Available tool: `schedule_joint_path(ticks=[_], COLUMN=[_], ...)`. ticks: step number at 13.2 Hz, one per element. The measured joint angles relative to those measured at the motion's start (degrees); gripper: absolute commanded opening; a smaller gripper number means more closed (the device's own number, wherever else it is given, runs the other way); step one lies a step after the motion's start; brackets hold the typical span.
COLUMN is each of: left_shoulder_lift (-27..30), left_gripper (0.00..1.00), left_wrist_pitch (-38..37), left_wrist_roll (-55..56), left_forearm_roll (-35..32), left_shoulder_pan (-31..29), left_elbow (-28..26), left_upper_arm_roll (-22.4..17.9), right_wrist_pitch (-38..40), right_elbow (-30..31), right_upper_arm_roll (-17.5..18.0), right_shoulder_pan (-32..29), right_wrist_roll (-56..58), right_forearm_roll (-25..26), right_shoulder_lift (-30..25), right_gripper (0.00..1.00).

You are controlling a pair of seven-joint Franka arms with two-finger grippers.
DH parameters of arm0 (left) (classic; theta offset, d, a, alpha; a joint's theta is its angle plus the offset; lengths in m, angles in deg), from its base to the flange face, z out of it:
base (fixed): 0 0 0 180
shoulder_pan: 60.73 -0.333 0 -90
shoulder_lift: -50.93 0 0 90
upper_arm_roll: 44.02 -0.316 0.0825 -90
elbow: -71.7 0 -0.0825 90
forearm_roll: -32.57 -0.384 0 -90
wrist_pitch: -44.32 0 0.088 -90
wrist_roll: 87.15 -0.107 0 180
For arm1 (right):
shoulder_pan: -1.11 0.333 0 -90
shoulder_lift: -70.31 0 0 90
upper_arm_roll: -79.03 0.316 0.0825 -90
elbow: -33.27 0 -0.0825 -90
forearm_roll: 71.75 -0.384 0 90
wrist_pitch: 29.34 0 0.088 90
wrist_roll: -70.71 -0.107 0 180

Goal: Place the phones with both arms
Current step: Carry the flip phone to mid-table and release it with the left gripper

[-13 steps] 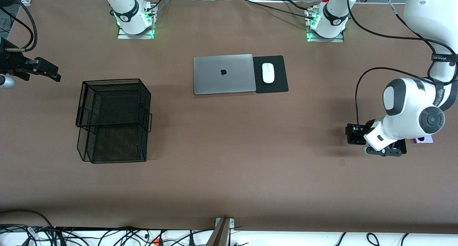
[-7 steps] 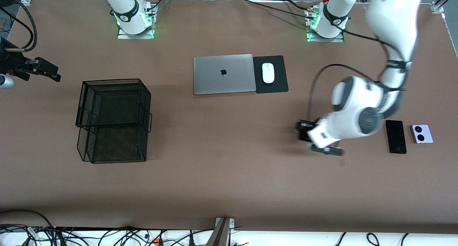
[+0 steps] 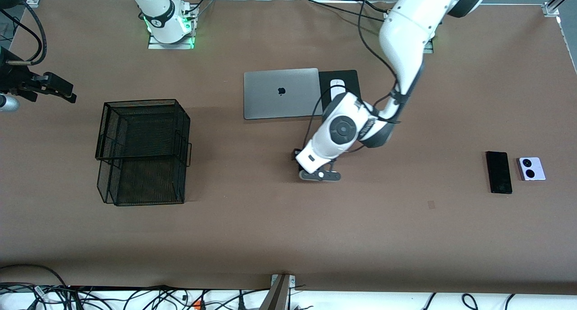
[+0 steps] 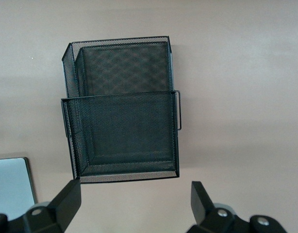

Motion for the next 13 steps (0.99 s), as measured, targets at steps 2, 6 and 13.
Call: schedule_joint_path(ticks=[2,6,13], left_shoulder_lift=[-1.9,-2.1,11.5], left_gripper=[1.00,1.00,1.00], left_wrist_pitch=[3.4,3.9,-26.9], left_wrist_roll=[0.3,0.7,2.0], left_forearm_roll=[0.0,0.0,-3.6], left_shoulder_pan=[0.8,0.6,-6.0], left_elbow=[0.1,1.1,3.0], left_upper_arm_roll=[0.0,-0.4,-6.4], right_wrist_pitch=[0.0,0.0,-1.3], right_elbow=[0.0,0.0,0.1], right_upper_arm_roll=[0.1,0.2,1.0], right_shoulder_pan=[0.0,0.0,3.5], right_wrist_roll=[0.0,0.0,-1.2], right_forearm_roll=[0.0,0.0,0.0], right_shoulder_lift=[0.0,0.2,1.5], right_gripper=[1.00,1.00,1.00])
